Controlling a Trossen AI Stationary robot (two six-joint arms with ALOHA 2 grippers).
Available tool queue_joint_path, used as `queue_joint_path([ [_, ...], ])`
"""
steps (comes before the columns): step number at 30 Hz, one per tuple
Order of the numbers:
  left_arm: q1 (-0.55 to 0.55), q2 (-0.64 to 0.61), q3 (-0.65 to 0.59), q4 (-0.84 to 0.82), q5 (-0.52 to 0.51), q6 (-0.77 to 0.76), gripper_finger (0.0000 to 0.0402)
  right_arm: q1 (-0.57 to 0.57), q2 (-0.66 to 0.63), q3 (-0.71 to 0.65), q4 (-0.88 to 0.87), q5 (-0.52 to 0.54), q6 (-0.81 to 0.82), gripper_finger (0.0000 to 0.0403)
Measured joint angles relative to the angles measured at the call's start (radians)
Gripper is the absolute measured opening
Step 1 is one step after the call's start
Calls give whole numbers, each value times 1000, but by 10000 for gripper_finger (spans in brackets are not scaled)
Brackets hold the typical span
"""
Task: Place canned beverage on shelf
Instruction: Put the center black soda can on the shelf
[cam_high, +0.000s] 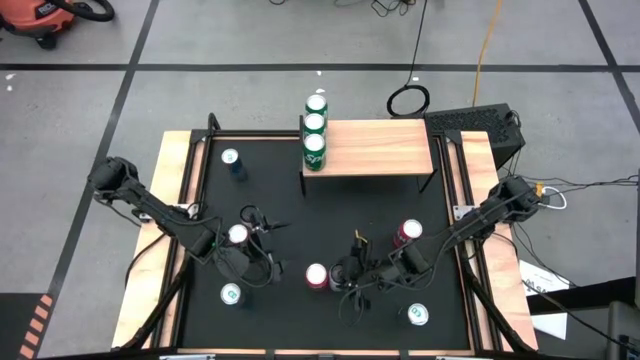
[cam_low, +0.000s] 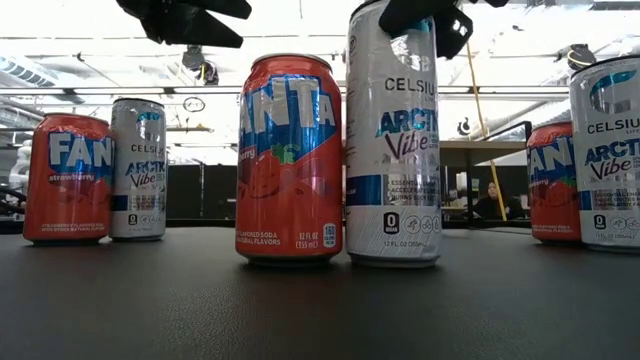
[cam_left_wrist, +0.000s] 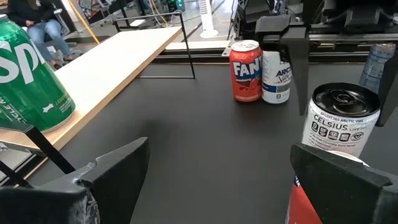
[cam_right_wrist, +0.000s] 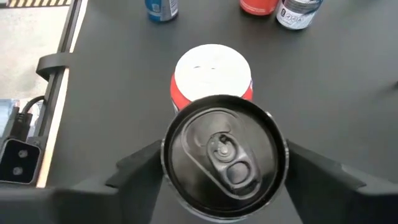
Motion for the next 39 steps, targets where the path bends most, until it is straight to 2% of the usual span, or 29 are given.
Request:
queue_joint_path([
  [4,12,0,0,-11,-3,0,391,-9,-2,0,1,0,26,236],
  [11,51,12,0,-26,-8,1,391,-69,-82,0,-31,1,27,236],
  [19,108,2,4,-36,-24,93,391,-210,-221,180,-285,26,-93,240],
  [24,156,2,4,-39,-25,141,391,-382,-259,328,-463,30,-189,239],
  [28,206,2,4,-49,-25,140,391,-553,-259,392,-501,18,-285,239],
  [34,279,2,4,-82,-17,134,391,-832,-237,401,-424,-187,-409,239],
  [39,332,2,4,-97,-3,134,391,-996,-172,401,-365,-323,-479,239],
])
